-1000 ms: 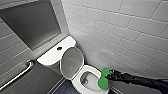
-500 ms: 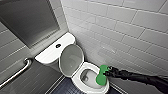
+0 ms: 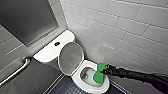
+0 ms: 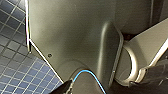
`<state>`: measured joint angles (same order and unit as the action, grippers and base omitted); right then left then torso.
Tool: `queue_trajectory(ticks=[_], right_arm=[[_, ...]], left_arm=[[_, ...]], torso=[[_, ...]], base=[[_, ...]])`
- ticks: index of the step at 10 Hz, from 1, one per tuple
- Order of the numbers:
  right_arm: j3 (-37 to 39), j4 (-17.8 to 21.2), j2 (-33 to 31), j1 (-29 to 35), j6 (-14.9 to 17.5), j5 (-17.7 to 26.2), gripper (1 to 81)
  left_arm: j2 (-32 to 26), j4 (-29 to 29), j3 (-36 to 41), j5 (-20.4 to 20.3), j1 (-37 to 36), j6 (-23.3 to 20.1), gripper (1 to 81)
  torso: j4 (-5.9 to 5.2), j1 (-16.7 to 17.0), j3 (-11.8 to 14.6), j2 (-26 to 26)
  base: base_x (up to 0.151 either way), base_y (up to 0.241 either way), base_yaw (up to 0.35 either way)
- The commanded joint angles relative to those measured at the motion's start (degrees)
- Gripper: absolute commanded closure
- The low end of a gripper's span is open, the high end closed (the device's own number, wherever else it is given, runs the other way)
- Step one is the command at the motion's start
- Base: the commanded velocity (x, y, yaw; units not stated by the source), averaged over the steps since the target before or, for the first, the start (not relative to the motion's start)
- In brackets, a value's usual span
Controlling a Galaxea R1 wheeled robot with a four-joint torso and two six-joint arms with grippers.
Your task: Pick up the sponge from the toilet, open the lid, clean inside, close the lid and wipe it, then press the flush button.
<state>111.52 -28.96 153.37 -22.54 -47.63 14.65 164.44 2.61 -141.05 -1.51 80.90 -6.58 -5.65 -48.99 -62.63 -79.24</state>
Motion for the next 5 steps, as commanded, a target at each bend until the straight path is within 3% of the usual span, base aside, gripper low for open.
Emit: queue_trajectory(ticks=[1,5], right_arm=[[0.79,0.58,1.78,8.68,-1.67,1.00,81.1],[5.27,0.66,5.31,10.36,-2.12,1.17,81.1]], left_arm=[[-0.78,0.73,0.07,5.38,1.24,-0.01,1.0],[-0.16,2.84,-2.04,6.61,1.33,-0.01,1.0]], torso=[[0.00,0.00,0.00,0.00],[0.00,0.00,-0.02,0.02]], base=[[0.000,0.000,0.000],[0.000,0.000,0.000]])
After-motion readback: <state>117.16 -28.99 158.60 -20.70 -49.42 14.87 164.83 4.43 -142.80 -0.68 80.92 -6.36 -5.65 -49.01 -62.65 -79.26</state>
